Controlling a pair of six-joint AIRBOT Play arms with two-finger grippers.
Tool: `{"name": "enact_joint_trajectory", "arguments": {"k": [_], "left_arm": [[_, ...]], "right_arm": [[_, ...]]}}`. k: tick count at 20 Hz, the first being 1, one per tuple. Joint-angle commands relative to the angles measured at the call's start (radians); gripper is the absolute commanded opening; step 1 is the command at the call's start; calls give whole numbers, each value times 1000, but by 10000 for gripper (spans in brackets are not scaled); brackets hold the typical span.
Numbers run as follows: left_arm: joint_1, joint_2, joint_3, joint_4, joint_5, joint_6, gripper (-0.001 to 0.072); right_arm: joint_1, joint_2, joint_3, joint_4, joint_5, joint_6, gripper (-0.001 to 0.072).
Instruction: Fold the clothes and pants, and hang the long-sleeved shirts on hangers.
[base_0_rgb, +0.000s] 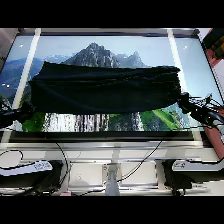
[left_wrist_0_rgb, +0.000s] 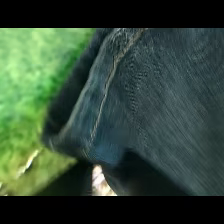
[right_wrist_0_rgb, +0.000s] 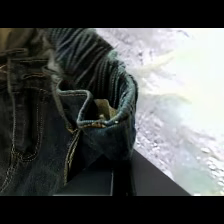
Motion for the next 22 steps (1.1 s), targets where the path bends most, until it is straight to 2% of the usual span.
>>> {"name": "enact_joint_trajectory", "arguments": {"k": [1, 5, 7, 9, 13, 16, 18, 22], "left_arm": [[-52, -25, 6, 1, 118, 17, 23], [-61, 35, 45, 26, 68, 68, 24], [-61, 112, 45, 110, 49, 59, 24], [-61, 207, 45, 221, 8, -3, 24], [-61, 410, 45, 404, -98, -76, 23], [-61, 563, 45, 612, -114, -329, 23], [-61, 634, 45, 712, -124, -412, 22], [-61, 679, 45, 716, -118, -411, 23]], "right_arm": [[1, 38, 1, -15, 23, -56, 69], [0, 160, 1, -121, 66, -26, 68], [0, 237, 1, -340, 66, 186, 67], [0, 309, 1, -586, 102, 423, 67], [0, 481, 1, -872, 270, 620, 66], [0, 606, 1, -1081, 404, 777, 66], [0, 663, 2, -1187, 507, 838, 66], [0, 743, 5, -1266, 654, 840, 66]]}}
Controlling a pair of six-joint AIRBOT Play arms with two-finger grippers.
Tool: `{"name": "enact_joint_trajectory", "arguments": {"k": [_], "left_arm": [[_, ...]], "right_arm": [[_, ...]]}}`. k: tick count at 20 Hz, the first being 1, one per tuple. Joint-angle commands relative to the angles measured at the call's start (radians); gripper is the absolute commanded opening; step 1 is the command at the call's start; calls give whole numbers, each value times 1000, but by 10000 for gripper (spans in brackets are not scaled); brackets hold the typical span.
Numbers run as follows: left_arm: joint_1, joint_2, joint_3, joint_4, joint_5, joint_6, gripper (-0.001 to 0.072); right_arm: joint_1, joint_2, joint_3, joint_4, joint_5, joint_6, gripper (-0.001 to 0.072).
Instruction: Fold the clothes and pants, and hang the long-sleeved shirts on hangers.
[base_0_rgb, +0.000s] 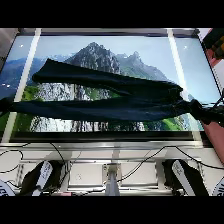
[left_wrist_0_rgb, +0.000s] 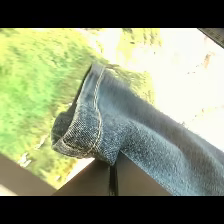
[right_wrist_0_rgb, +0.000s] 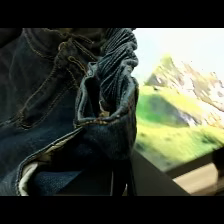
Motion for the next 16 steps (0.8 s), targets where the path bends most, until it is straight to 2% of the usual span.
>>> {"name": "enact_joint_trajectory", "arguments": {"k": [1, 5, 7, 9, 12, 16], "left_arm": [[0, 43, 1, 68, 17, -54, 23], [-18, -19, 1, 0, 237, -55, 22], [-82, -98, 2, 0, 373, -55, 22], [-181, -214, 32, 5, 477, -55, 21], [-332, -442, 195, 5, 541, -55, 21], [-470, -742, 529, 24, 577, -54, 21]], "right_arm": [[-1, 79, 19, -124, 132, 55, 67], [0, 82, 120, -44, 35, 144, 67], [0, 74, 125, 32, -39, 150, 67], [0, 37, 124, 48, -37, 154, 67], [0, -36, 121, 50, -55, 194, 67], [0, -118, 121, 81, -185, 267, 67]]}}
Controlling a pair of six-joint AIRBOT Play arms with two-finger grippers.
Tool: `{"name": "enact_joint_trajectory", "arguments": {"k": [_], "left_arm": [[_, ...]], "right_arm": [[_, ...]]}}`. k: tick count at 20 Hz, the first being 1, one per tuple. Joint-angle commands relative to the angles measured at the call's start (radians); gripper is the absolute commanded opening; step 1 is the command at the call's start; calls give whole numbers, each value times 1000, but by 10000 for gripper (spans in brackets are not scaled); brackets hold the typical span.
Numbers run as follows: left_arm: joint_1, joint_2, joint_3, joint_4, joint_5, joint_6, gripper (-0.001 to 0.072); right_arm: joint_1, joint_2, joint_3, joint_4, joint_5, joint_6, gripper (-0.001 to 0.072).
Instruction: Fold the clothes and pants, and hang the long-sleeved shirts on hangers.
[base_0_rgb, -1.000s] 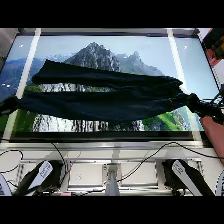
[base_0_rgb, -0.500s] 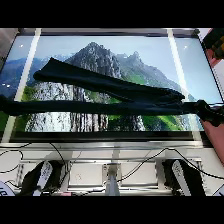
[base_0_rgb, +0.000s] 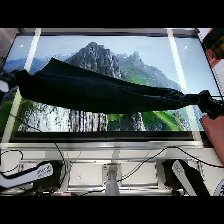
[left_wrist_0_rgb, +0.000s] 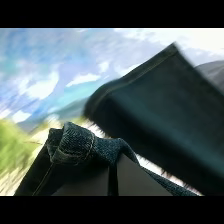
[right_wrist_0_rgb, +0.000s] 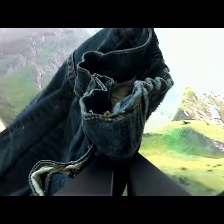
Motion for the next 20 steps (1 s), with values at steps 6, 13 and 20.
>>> {"name": "enact_joint_trajectory", "arguments": {"k": [6, 13, 20], "left_arm": [[-132, -476, 518, 21, 69, -15, 21], [-132, -579, 548, 20, 250, -49, 26], [-145, -617, 548, 21, 311, -49, 28]], "right_arm": [[144, -241, 2, 147, -345, 56, 68], [199, -386, 2, 135, -608, 243, 68], [198, -395, 2, 132, -717, 313, 67]]}}
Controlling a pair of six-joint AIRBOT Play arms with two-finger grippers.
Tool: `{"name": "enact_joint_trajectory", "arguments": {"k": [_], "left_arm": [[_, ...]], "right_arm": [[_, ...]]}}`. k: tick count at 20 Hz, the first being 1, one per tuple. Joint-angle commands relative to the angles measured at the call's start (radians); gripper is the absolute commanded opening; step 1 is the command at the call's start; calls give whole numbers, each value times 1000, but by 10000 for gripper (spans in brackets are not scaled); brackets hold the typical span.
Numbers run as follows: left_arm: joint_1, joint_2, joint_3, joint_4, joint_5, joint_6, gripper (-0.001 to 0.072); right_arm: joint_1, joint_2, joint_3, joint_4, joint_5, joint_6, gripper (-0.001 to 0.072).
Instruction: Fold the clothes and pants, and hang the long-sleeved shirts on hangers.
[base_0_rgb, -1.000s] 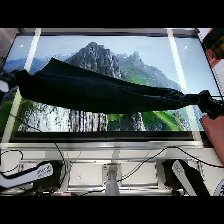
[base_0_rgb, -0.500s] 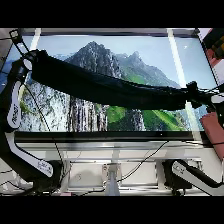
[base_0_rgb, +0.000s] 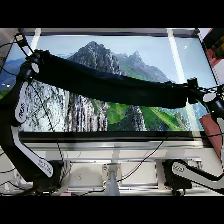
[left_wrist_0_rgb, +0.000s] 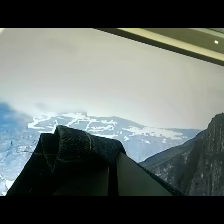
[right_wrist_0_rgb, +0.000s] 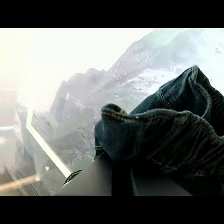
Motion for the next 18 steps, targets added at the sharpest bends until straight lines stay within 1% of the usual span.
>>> {"name": "enact_joint_trajectory", "arguments": {"k": [1, 3, 5, 6, 7, 8, 9, 10, 11, 13, 16, 18], "left_arm": [[-6, -23, 2, 0, 31, 0, 35], [-7, -30, 2, 0, 45, 0, 35], [-6, -31, 2, 0, 76, 0, 35], [-6, -31, 2, 0, 97, 0, 47], [-6, -31, 2, 1, 103, 1, 364], [-7, -31, 2, -1, 102, 0, 692], [-7, -30, 2, 4, 87, 1, 713], [-7, -29, 2, 4, 77, 1, 713], [-7, -26, 2, 4, 52, 1, 712], [2, -10, 2, 5, -40, 4, 712], [46, 32, 2, 22, -241, 28, 710], [96, 71, 2, 23, -425, 22, 710]], "right_arm": [[2, -16, -1, -3, -75, 66, 67], [2, -33, -1, -3, -103, 102, 68], [2, -45, -1, -3, -147, 107, 68], [2, -47, -1, -3, -166, 107, 68], [2, -47, -1, -4, -179, 105, 96], [2, -47, -1, -10, -180, 101, 359], [2, -47, 0, -32, -175, 83, 708], [2, -45, -1, -49, -163, 78, 669], [2, -44, 1, -53, -151, 78, 669], [2, -41, 3, -55, -146, 78, 668], [2, -18, 3, -60, -149, 57, 668], [2, -2, 3, -80, -147, 22, 668]]}}
